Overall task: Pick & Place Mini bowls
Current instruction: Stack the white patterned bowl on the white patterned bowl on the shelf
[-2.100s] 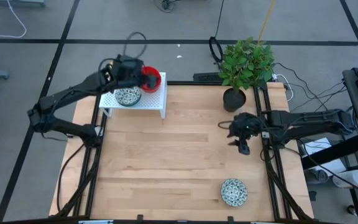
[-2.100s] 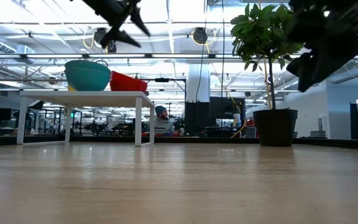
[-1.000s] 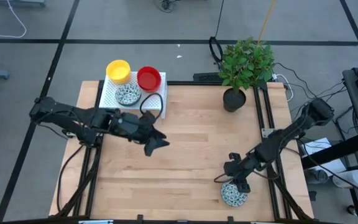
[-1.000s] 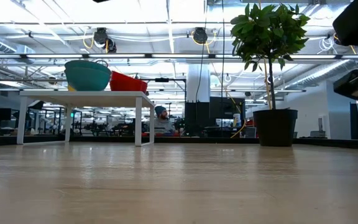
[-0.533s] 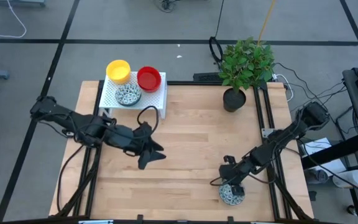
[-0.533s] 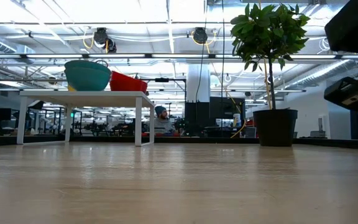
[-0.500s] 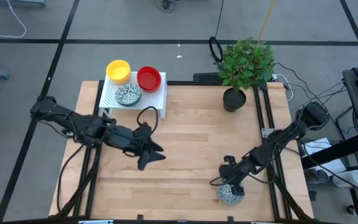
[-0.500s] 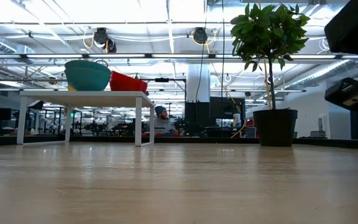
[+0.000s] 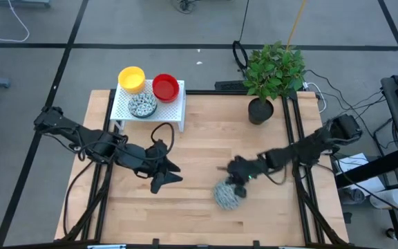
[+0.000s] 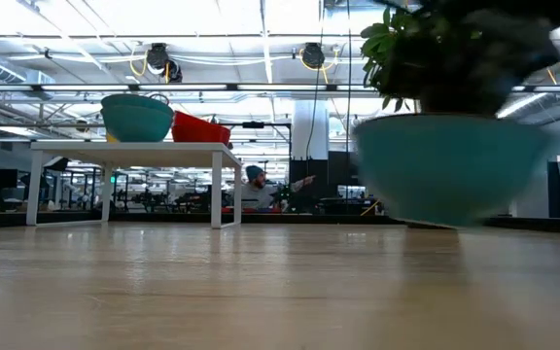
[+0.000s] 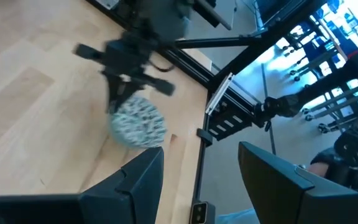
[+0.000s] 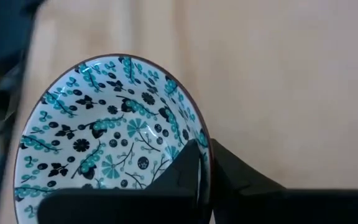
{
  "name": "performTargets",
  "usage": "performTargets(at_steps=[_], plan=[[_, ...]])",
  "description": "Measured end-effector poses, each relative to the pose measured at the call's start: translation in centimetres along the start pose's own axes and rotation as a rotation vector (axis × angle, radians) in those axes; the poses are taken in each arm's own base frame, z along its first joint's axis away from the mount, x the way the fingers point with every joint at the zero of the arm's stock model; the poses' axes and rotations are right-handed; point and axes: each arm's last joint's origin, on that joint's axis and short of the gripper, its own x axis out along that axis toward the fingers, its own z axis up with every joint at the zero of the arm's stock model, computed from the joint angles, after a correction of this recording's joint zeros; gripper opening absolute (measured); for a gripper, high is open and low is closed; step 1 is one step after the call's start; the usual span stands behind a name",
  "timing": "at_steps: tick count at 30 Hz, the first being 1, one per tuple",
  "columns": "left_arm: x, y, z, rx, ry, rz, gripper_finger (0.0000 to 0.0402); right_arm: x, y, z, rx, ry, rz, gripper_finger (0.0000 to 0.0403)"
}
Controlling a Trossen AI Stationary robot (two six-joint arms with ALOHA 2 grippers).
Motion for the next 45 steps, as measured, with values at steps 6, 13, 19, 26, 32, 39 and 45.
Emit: performTargets(at_steps=[6,13,19,26,32,39,45], plan=[[0.0,-0.1,0.1,-0.018,-0.019,-0.004,0.0212,2.1,-2.8,4.9,-0.018,-0.043,-0.016,0.0007],[0.0,-0.3,0.5,-0.065,-0.077,-0.006,0.0212,5.3,-5.6,10.2,0.012,-0.096,-0.053,0.0008],[0.0,-0.5,0.8,-0.097,-0.117,-0.021,0.0212,6.7,-7.9,12.8,0.059,-0.135,-0.089,0.0009],[-0.1,-0.5,0.8,-0.099,-0.122,-0.019,0.0212,6.2,-10.3,13.2,0.131,-0.151,-0.138,0.0026],[0.0,-0.3,1.1,-0.102,-0.13,-0.011,0.0212,5.8,-11.2,13.4,0.151,-0.159,-0.154,0.0068],[0.0,-0.2,1.2,-0.061,-0.133,-0.003,0.0212,5.5,-11.3,13.5,0.145,-0.152,-0.16,0.0131],[0.0,-0.1,1.1,-0.005,-0.125,0.0,0.0212,3.3,-10.3,14.1,0.121,-0.153,-0.159,0.0179]])
